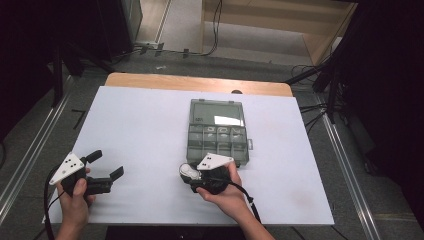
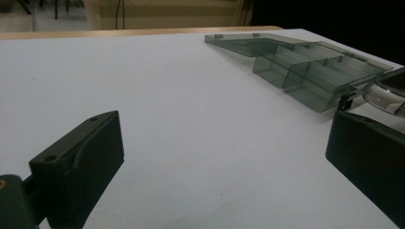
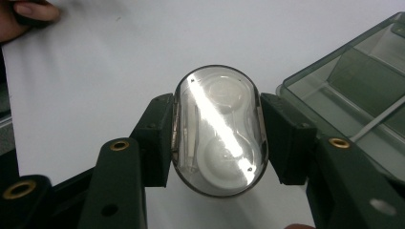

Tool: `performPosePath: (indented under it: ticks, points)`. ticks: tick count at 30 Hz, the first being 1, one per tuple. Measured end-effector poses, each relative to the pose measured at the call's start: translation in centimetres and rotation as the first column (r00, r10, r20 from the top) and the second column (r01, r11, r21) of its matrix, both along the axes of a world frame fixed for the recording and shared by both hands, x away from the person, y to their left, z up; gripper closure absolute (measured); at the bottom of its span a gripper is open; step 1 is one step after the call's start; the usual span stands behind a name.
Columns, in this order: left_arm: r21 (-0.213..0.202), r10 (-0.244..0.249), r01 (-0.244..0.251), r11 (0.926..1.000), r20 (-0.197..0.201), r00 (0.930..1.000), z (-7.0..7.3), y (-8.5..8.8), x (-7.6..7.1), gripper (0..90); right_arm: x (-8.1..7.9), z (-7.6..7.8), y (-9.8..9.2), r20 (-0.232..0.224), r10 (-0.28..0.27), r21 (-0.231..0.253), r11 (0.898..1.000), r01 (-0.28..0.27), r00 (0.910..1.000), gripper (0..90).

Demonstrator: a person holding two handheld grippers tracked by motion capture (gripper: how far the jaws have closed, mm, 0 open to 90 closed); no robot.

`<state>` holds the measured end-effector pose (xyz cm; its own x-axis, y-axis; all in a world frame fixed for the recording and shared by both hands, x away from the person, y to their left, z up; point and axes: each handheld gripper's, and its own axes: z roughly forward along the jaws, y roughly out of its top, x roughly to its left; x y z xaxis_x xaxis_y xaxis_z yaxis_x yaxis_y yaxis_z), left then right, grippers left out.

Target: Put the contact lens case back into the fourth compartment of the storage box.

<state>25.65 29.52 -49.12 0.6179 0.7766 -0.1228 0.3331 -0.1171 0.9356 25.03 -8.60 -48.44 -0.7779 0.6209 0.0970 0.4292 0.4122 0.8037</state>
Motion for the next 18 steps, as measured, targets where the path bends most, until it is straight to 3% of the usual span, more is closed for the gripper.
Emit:
performPosePath:
  ticks: [18]
  points:
    - [0.005,-0.001,0.001,1.0000,0.002,1.0000,0.0,-0.1,0.0,0.0,0.5,1.0,-1.5,0.007,-0.033,0.032,0.999,0.033,0.9994,47.3]
